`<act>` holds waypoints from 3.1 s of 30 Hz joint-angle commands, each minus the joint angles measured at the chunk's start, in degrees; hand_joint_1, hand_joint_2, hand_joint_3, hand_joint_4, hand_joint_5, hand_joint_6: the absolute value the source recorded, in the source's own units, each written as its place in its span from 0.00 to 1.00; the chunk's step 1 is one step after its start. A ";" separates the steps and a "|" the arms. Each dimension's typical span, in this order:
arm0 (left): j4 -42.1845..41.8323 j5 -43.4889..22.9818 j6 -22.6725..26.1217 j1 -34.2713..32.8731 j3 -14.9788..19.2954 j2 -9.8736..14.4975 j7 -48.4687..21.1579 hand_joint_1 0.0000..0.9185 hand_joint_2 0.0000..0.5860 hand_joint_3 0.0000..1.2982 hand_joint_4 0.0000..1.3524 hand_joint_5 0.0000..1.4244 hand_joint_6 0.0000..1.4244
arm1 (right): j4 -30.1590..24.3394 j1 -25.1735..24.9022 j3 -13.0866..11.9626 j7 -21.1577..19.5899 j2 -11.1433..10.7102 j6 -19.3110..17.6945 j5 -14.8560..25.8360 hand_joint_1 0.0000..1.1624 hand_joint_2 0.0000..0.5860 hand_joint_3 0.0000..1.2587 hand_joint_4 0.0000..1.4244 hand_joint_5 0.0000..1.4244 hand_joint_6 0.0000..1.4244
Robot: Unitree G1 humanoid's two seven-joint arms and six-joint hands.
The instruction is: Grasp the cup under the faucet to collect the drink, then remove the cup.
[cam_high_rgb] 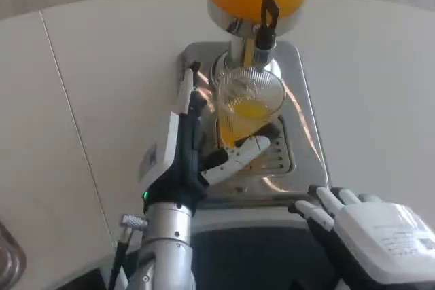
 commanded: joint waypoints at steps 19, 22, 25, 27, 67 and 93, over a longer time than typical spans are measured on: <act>8.97 5.13 3.77 -7.00 -3.40 -2.48 7.79 0.50 0.10 0.00 0.00 0.18 0.23 | -0.81 0.33 -0.37 1.64 6.35 3.09 -0.36 0.58 0.73 0.12 0.00 0.00 0.00; 10.35 5.04 4.31 -7.93 -3.53 -2.79 8.27 0.50 0.10 0.00 0.00 0.19 0.23 | -0.81 0.92 -1.50 1.49 5.65 2.93 1.30 0.58 0.73 0.12 0.00 0.00 0.00; 11.63 4.79 4.74 -8.75 -3.53 -3.14 8.72 0.50 0.10 0.00 0.00 0.19 0.23 | -0.81 0.85 -2.29 1.96 5.41 2.81 2.48 0.58 0.73 0.12 0.00 0.00 0.00; 12.42 4.75 4.94 -9.30 -3.55 -3.43 9.09 0.50 0.09 0.00 0.00 0.20 0.23 | -0.81 0.45 -2.60 2.49 5.44 2.77 2.86 0.58 0.73 0.12 0.00 0.00 0.00; 29.13 0.66 2.88 -17.74 -3.81 -7.58 22.10 0.51 0.16 0.36 0.40 0.65 0.85 | -0.81 -3.95 -8.29 8.30 3.36 8.02 5.96 0.65 0.76 0.14 0.00 0.00 0.00; 9.63 -0.92 -5.87 -5.91 -0.61 0.93 16.68 0.66 0.04 0.71 0.83 0.95 1.00 | -0.66 -5.93 -7.45 6.44 -0.03 8.18 6.33 0.66 0.74 0.13 0.00 0.00 0.00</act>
